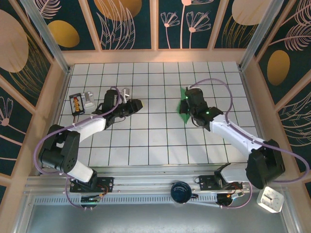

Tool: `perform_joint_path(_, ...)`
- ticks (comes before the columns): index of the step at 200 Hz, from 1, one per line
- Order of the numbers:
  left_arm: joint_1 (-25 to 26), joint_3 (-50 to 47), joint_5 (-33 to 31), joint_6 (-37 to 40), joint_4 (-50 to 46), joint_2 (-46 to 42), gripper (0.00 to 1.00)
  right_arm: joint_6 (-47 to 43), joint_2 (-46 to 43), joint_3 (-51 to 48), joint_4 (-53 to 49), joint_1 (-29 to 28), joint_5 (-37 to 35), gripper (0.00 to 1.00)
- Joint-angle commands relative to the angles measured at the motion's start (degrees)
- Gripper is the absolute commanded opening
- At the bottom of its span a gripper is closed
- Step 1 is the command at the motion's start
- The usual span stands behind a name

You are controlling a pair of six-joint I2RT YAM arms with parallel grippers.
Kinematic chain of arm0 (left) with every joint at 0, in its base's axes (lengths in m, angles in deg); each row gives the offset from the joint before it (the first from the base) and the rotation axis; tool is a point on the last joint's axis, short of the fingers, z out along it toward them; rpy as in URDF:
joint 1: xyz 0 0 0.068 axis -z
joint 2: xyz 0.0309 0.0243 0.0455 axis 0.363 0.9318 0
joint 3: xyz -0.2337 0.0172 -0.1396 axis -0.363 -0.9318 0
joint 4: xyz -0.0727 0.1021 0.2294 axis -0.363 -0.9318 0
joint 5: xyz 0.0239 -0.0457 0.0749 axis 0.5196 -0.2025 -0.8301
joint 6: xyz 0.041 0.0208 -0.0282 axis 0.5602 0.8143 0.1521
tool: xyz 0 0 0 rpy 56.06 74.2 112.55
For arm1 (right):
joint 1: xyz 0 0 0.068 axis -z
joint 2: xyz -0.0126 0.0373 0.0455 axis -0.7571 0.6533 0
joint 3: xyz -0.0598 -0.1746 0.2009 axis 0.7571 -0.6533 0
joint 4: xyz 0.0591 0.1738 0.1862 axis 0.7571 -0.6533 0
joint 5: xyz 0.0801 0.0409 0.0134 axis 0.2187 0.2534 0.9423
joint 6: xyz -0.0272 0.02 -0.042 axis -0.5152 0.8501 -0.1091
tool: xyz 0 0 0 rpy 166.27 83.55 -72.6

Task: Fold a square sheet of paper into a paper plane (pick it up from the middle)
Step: Turn over the paper at the center of the table.

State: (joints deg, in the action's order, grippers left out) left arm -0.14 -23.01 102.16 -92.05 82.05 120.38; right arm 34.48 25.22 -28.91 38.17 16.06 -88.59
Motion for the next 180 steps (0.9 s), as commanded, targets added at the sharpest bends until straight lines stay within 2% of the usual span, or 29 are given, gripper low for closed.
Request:
perform_joint_path(1, -0.98, -1.01, -1.48, 1.30, -2.23, -1.11, 0.40, -4.31, 0.87, 4.15, -12.23, -3.39, -23.95, 0.00)
perform_joint_path(27, -1.54, -1.11, -1.84, 1.43, -2.54, -1.17, 0.40, -5.43, 7.20, 8.10, -16.74, -8.01, -37.16, 0.00)
perform_joint_path(61, -2.31, -1.19, -3.05, 1.70, -3.29, -1.10, 0.40, -0.79, 19.79, 11.55, -22.80, -13.44, -42.80, 0.00)
perform_joint_path(107, -4.14, -0.89, -4.51, 1.87, -4.50, -0.74, 0.41, 5.62, 35.54, 16.89, -27.16, -20.42, -41.10, 0.00)
perform_joint_path(180, -4.89, -0.11, -4.36, 2.18, -5.05, -0.03, 0.41, 5.04, 44.37, 21.29, -21.20, -26.82, -30.79, 0.00)
